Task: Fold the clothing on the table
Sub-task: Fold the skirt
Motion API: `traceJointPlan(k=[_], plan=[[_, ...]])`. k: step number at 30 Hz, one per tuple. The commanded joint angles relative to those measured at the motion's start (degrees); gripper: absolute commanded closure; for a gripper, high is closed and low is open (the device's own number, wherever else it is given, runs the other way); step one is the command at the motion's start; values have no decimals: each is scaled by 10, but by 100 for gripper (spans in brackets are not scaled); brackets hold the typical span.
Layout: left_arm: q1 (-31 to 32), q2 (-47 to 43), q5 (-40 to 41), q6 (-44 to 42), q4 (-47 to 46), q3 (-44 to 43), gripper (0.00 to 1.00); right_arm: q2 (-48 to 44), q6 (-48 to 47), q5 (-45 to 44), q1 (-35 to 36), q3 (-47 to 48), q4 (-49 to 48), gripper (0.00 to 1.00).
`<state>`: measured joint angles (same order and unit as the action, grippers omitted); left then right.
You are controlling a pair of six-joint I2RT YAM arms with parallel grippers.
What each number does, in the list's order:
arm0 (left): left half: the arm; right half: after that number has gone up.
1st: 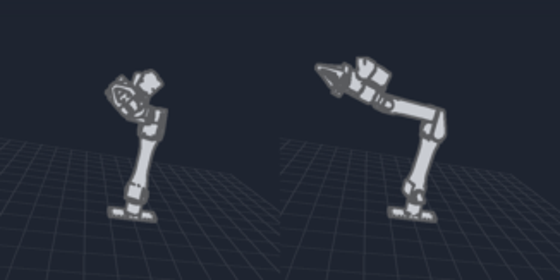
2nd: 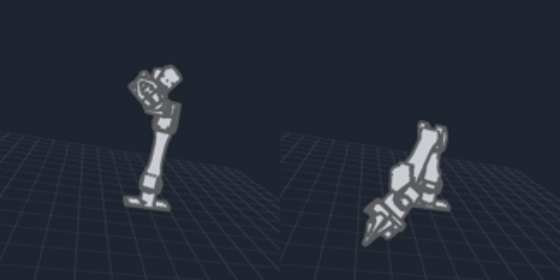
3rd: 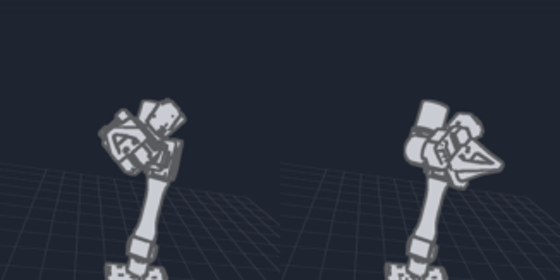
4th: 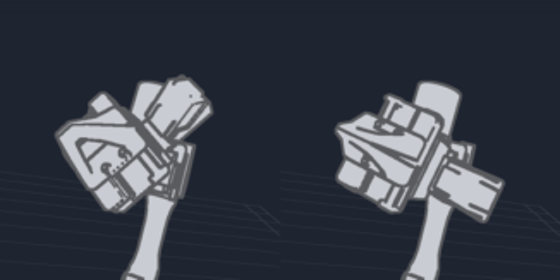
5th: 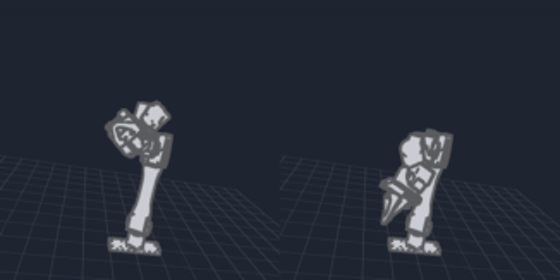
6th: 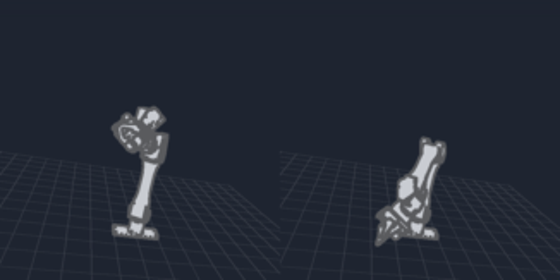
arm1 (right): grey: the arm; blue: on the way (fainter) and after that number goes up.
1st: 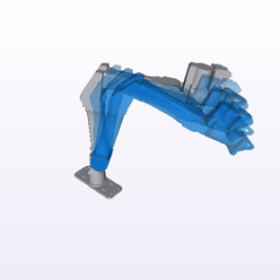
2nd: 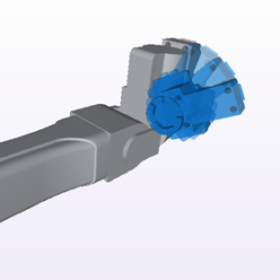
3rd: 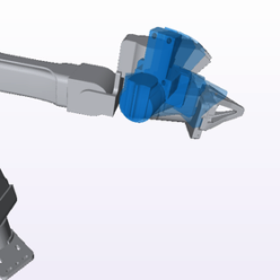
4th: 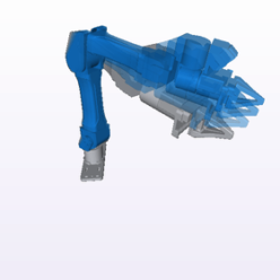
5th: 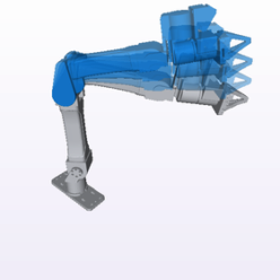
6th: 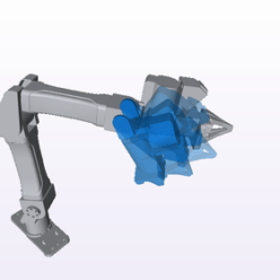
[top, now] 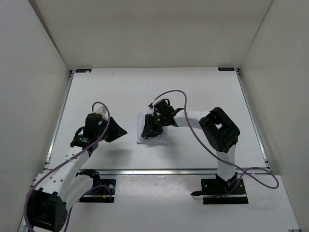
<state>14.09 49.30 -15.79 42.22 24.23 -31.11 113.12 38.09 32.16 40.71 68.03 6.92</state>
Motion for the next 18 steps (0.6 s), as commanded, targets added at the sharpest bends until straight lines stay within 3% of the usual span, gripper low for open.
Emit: traceJointPlan(k=[1, 4, 6, 7, 15, 18], plan=[[1, 12, -29, -27, 13, -17, 54, -33, -11, -49, -11, 3, 38, 63], [1, 35, -75, -54, -1, -15, 50, -106, -9, -56, -18, -17, 39, 63], [2, 43, -91, -65, -5, -20, 40, -166, -4, -72, -35, -46, 42, 62], [3, 49, -94, -64, -8, -24, 2, -205, -6, -76, -36, -69, 43, 62], [48, 75, -86, -79, -15, -55, 1, -419, -13, -77, -163, -208, 72, 63], [48, 69, -97, -77, -18, -45, 1, -459, -15, -69, -193, -239, 72, 63]])
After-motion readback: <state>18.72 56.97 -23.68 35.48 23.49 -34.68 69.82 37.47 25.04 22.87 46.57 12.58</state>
